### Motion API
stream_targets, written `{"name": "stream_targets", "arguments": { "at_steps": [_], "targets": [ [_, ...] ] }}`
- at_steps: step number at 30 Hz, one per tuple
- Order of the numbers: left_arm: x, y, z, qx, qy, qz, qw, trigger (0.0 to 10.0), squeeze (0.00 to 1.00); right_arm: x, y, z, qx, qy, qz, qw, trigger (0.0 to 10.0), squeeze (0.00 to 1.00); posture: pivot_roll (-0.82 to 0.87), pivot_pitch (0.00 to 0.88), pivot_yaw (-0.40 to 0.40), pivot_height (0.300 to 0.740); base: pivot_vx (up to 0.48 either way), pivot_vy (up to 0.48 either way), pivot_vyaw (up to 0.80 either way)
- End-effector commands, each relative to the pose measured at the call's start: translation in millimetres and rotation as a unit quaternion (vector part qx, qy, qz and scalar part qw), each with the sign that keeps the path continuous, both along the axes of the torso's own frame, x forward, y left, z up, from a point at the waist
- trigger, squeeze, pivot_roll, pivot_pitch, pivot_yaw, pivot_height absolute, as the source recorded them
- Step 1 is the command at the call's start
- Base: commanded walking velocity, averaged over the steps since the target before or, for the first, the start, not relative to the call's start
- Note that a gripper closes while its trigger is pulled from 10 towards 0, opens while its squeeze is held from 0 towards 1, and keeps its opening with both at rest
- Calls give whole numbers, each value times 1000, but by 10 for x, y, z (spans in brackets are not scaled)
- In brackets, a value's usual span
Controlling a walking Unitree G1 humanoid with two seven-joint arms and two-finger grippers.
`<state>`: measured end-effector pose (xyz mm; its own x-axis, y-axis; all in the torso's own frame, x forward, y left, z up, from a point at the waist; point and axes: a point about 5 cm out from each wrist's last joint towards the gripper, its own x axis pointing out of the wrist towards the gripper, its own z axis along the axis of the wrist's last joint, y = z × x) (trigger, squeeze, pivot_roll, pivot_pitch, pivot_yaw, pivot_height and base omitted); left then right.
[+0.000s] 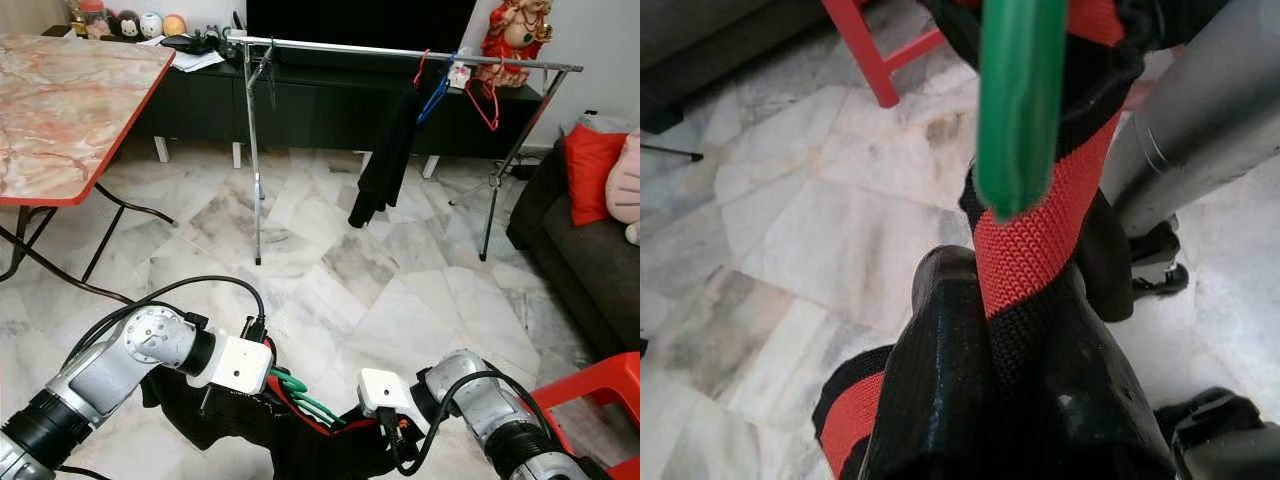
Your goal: Hang hanger
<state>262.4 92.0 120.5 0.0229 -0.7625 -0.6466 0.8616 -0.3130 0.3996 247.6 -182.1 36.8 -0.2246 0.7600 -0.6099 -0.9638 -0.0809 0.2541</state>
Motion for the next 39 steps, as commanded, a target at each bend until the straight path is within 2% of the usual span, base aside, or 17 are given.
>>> {"name": "stream_targets", "arguments": {
  "at_steps": [1, 5, 15, 23, 25, 26, 29, 30, 39],
  "targets": [
    [48, 35, 37, 14, -20, 3, 1000, 10000, 0, 41, -91, 45, -2, -10, -17, 1000, 0, 0, -7, 0, -144, 740, 0, 0, 0],
    [46, 80, -65, 30, -16, 12, 999, 10000, 0, 107, -61, 121, 29, -15, -36, 999, 0, 0, -11, 0, -139, 740, 0, 0, 0],
    [60, 91, -101, 37, -19, 16, 999, 10000, 0, 82, -64, 105, 26, -9, -25, 999, 0, 0, -11, 0, -141, 740, 0, 0, 0],
    [71, 85, -105, 37, -23, 16, 999, 10000, 0, -15, -68, -11, 3, 1, -12, 1000, 0, 0, -11, 0, -144, 740, 0, 0, 0],
    [71, 84, -107, 37, -24, 16, 999, 10000, 0, -25, -75, -65, -19, -16, -10, 1000, 0, 0, -11, 0, -144, 740, 0, 0, 0],
    [71, 81, -109, 36, -25, 15, 999, 10000, 0, -24, -77, -88, -27, -22, -14, 999, 4314, 0, -11, 0, -146, 740, 0, 0, 0],
    [70, 72, -111, 36, -26, 15, 999, 10000, 0, -14, -68, -128, -41, -45, -19, 998, 4824, 0, -10, 0, -147, 740, 0, 0, 0],
    [68, 67, -111, 35, -27, 14, 999, 10000, 0, -4, -60, -141, -46, -56, -22, 997, 10000, 0, -10, 0, -147, 740, 0, 0, 0],
    [94, 85, -93, 33, -37, 21, 999, 10000, 0, 88, -53, -140, -63, -92, -45, 993, 10000, 0, -9, 0, -149, 740, 0, 0, 0]
  ]
}}
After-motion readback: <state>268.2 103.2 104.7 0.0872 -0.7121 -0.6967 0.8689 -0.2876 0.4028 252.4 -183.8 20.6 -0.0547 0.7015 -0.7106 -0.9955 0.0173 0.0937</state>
